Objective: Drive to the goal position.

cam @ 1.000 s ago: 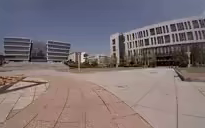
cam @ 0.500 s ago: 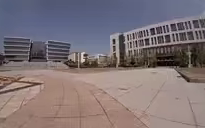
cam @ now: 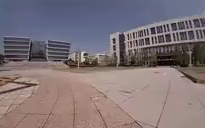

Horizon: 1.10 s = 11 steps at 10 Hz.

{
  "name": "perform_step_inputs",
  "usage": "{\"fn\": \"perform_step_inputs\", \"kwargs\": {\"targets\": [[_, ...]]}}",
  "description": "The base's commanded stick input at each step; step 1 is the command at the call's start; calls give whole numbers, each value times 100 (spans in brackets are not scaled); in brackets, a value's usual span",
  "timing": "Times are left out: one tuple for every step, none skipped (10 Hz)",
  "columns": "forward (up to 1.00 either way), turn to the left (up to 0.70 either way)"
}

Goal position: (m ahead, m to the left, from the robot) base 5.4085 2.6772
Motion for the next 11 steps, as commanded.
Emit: {"fn": "perform_step_inputs", "kwargs": {"targets": [[70,0],[70,0],[70,0],[70,0],[70,0],[70,0],[70,0],[70,0],[70,1],[70,3],[70,11]]}}
